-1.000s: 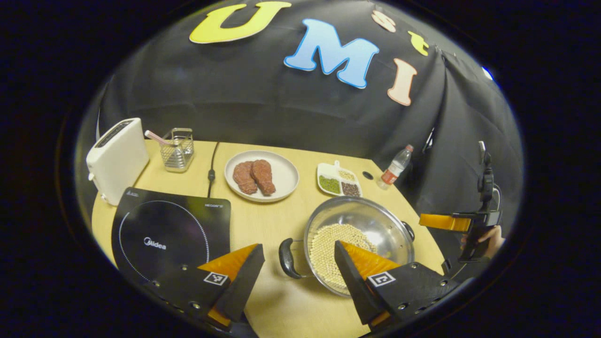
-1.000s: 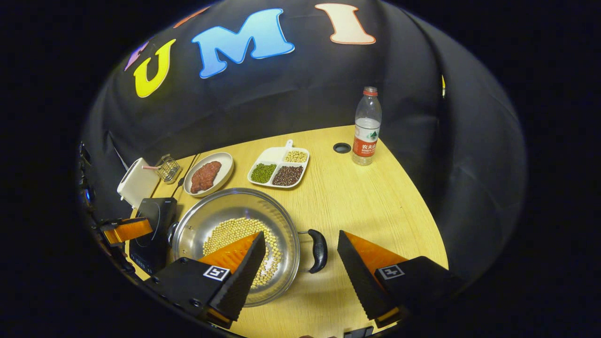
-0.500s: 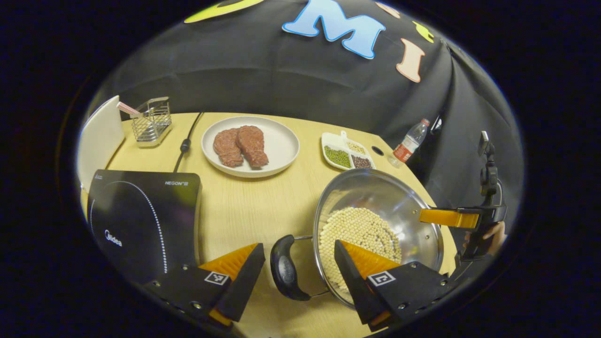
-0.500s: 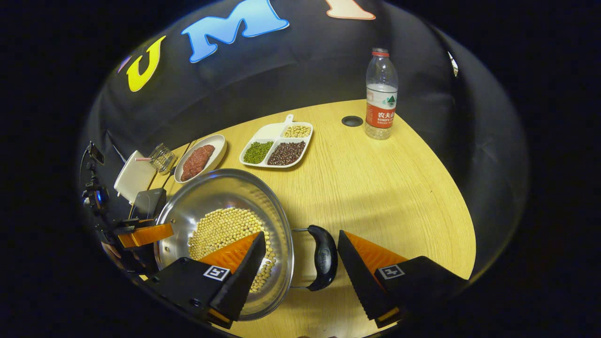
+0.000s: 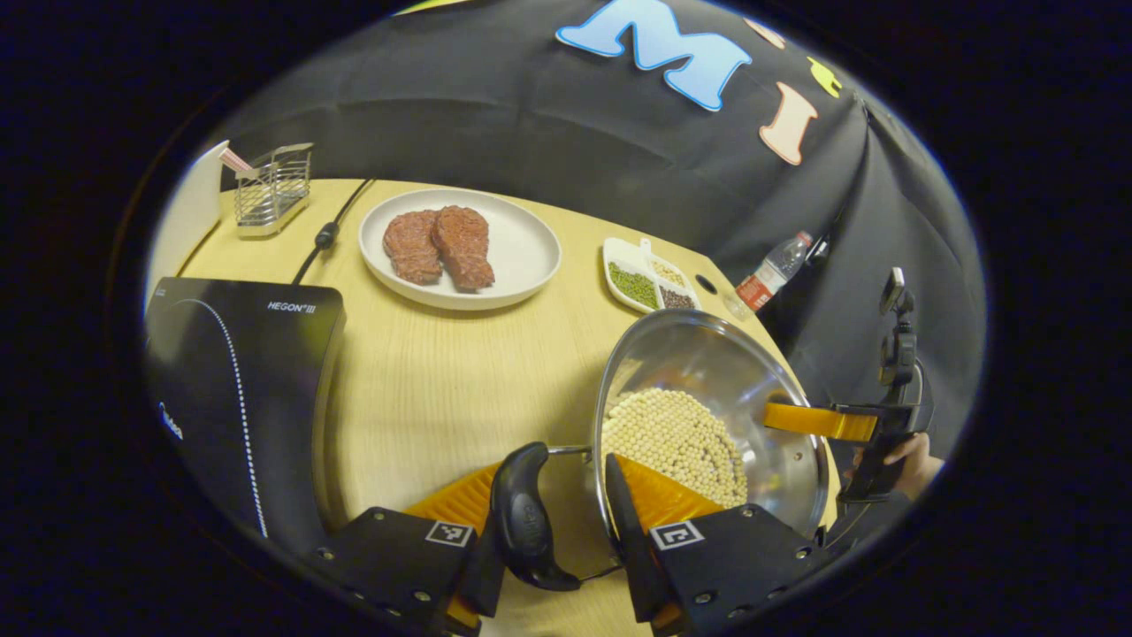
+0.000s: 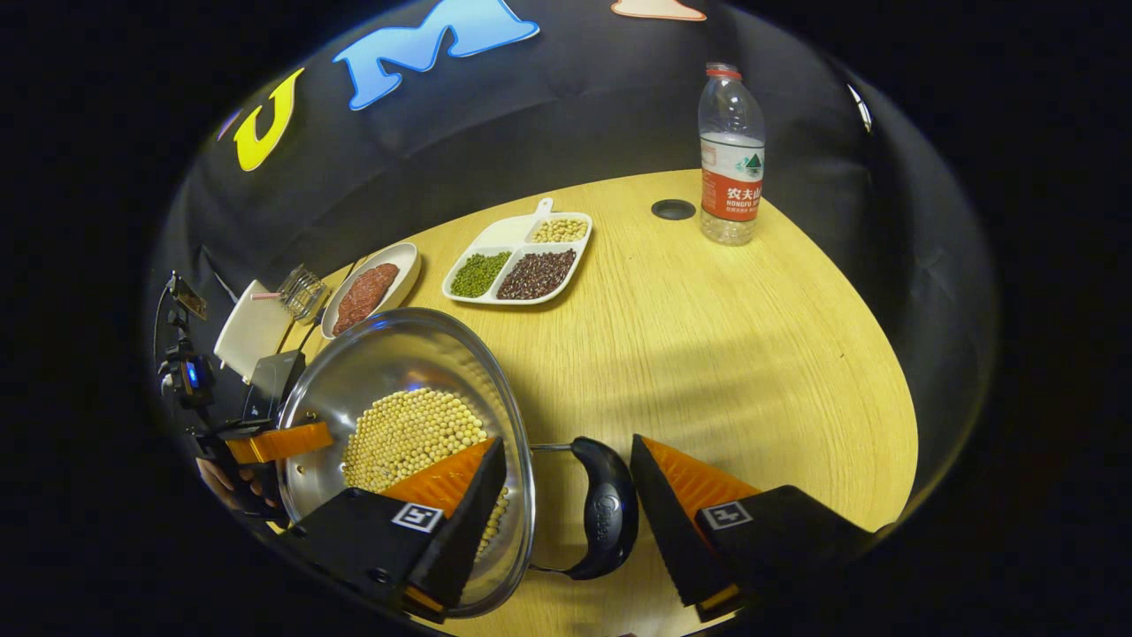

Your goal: First push the handle of the pot to place it horizontally, then grasp the pot with both hands and set it on the induction cooktop.

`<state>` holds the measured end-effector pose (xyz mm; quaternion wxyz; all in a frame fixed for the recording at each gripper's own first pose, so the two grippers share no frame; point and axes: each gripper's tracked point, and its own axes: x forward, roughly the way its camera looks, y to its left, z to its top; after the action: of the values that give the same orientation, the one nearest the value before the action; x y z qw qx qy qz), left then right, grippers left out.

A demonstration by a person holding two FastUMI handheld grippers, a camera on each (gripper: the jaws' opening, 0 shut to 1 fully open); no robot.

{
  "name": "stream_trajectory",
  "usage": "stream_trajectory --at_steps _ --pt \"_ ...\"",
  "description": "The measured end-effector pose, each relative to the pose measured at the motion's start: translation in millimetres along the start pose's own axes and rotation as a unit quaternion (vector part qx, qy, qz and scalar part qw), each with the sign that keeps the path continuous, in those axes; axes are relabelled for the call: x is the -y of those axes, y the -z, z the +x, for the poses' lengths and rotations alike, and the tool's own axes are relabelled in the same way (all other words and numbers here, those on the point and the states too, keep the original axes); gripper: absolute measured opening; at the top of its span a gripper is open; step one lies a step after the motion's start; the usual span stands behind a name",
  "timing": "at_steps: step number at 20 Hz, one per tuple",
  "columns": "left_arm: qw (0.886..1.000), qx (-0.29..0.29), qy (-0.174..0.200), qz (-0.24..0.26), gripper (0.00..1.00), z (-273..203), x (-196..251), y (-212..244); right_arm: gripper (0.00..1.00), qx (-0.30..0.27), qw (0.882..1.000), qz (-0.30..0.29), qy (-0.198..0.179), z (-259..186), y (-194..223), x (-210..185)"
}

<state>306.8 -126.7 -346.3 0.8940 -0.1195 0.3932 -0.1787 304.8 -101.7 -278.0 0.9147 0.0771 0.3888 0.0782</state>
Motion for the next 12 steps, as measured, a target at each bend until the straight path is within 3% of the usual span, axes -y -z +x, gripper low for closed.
stream_trajectory --at_steps 1,3,4,7,9,12 --pt "1.0 -0.003 0.001 -0.002 0.54 -0.1 0.5 1.0 0.77 0.001 1.0 -0.004 0.006 2.0 0.0 2.3" --pt "1.0 -0.006 -0.001 -0.01 0.57 -0.7 -0.2 2.3 0.63 0.001 1.0 -0.012 0.011 2.8 3.0 6.8" --pt "1.0 -0.009 -0.002 -0.013 0.53 -0.3 -0.6 4.0 0.68 0.003 1.0 -0.013 0.009 2.3 0.5 6.2" --pt "1.0 -0.016 -0.002 -0.022 0.58 -0.6 0.7 7.7 0.63 -0.014 1.0 -0.015 -0.003 7.0 8.6 6.0" --pt "1.0 -0.013 -0.003 -0.026 0.52 -1.5 1.6 9.4 0.65 -0.02 1.0 -0.006 -0.005 10.4 9.2 6.2" --pt "1.0 -0.015 -0.011 -0.023 0.6 -3.3 1.6 10.1 0.58 -0.038 0.999 0.0 -0.008 6.6 16.7 5.2"
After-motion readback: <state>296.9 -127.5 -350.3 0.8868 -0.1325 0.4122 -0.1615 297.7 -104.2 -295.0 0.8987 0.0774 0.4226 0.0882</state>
